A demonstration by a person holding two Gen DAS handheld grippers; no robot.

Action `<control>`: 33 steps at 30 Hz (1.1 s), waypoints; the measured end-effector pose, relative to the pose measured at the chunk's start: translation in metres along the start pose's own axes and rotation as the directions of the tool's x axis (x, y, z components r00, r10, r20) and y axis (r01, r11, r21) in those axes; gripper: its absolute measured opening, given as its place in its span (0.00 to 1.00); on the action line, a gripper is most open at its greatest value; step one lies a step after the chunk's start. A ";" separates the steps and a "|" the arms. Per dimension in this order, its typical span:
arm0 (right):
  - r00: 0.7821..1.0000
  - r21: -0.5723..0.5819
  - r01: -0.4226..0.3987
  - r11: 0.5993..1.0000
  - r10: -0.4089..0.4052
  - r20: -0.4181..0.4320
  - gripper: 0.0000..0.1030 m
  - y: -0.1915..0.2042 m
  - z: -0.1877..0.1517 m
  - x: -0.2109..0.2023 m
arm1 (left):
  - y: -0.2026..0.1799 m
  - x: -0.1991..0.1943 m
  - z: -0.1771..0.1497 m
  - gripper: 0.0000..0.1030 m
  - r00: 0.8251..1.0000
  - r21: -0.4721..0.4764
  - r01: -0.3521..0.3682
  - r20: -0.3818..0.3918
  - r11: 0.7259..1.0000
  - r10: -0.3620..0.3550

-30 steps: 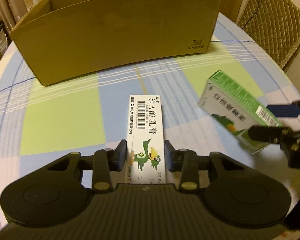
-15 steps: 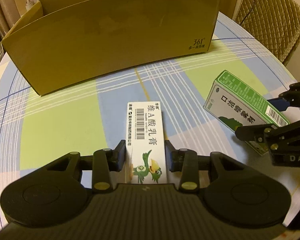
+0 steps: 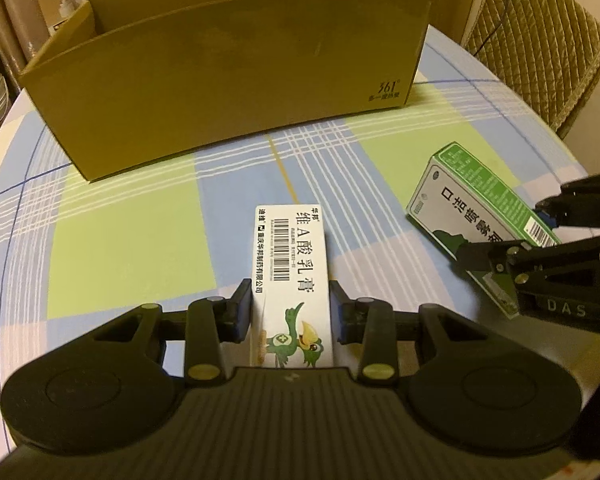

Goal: Organize objects
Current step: 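Grasp the white ointment box with left gripper while right gripper grasps green box, then carry both medicine boxes over the cardboard box and lower them inside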

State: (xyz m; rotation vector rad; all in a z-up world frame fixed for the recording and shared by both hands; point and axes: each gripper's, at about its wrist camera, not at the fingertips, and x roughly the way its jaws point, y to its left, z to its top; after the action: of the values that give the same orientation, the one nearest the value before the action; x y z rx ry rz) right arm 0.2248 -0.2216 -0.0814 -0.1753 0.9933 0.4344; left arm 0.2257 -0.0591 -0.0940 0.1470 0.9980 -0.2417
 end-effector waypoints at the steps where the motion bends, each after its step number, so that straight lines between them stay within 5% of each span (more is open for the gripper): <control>1: 1.000 0.010 -0.004 1.000 0.004 0.008 0.26 0.002 -0.001 -0.006 | 0.000 -0.004 -0.001 0.32 1.000 -0.009 0.002 0.003 1.000 -0.002; 17: 0.992 0.067 -0.011 0.998 0.002 0.122 0.26 0.027 -0.005 -0.089 | -0.011 -0.086 -0.008 0.32 0.998 -0.044 -0.025 0.062 0.999 0.027; 33: 0.986 0.056 -0.009 0.998 0.000 0.165 0.27 0.039 -0.011 -0.125 | -0.018 -0.129 -0.013 0.32 0.994 -0.038 -0.029 0.104 0.999 0.033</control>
State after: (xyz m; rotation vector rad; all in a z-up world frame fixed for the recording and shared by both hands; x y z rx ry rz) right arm 0.1408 -0.2240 0.0194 -0.0842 0.8420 0.4173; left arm 0.1431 -0.0564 0.0082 0.1155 0.8945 -0.2009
